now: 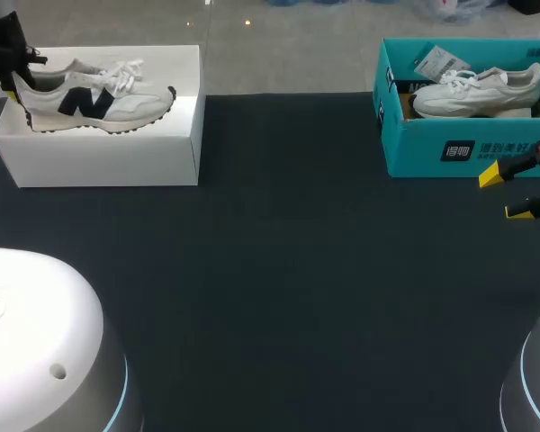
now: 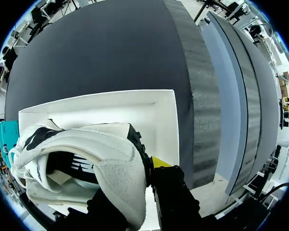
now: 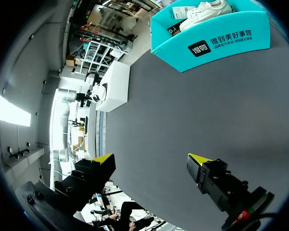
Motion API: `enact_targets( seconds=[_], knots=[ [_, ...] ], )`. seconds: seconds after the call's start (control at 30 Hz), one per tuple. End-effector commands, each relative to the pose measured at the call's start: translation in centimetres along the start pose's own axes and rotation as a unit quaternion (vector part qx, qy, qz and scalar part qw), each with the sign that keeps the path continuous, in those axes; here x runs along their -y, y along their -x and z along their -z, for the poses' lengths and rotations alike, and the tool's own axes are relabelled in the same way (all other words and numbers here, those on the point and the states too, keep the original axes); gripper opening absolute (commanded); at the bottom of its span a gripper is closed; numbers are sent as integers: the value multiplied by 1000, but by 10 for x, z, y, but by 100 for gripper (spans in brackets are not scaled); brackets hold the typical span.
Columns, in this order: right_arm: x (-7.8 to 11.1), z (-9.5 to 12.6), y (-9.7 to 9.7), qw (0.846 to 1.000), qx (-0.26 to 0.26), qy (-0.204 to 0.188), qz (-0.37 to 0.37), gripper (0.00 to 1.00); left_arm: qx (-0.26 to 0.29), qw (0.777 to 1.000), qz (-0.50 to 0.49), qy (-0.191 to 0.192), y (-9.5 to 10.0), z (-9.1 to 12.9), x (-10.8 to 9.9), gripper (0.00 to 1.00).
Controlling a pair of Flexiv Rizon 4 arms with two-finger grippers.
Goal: Take the shoe out of the shoebox, open the shoe tongue, remove and reinsert the insole, then place the shoe into the shoebox
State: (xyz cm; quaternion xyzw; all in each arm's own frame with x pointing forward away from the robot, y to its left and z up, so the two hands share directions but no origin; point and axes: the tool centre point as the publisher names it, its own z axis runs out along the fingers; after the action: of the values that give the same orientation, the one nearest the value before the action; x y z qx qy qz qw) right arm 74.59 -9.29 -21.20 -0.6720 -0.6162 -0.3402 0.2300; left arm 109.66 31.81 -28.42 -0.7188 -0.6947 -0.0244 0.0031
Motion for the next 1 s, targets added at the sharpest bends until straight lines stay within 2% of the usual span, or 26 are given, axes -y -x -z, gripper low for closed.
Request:
enact_targets(
  seconds=[0.03, 0.37, 0.63, 1.0],
  knots=[
    [1, 0, 0, 1000, 2, 1, -1, 100, 4, 1000, 7, 6, 6, -9, 10, 0],
    [1, 0, 0, 1000, 2, 1, -1, 100, -1, 1000, 0, -4, 13, -36, 28, 0],
    [1, 0, 0, 1000, 2, 1, -1, 100, -9, 1000, -14, -8, 11, -55, 37, 0],
    [1, 0, 0, 1000, 2, 1, -1, 100, -21, 1000, -3, -19, 9, -87, 39, 0]
  ],
)
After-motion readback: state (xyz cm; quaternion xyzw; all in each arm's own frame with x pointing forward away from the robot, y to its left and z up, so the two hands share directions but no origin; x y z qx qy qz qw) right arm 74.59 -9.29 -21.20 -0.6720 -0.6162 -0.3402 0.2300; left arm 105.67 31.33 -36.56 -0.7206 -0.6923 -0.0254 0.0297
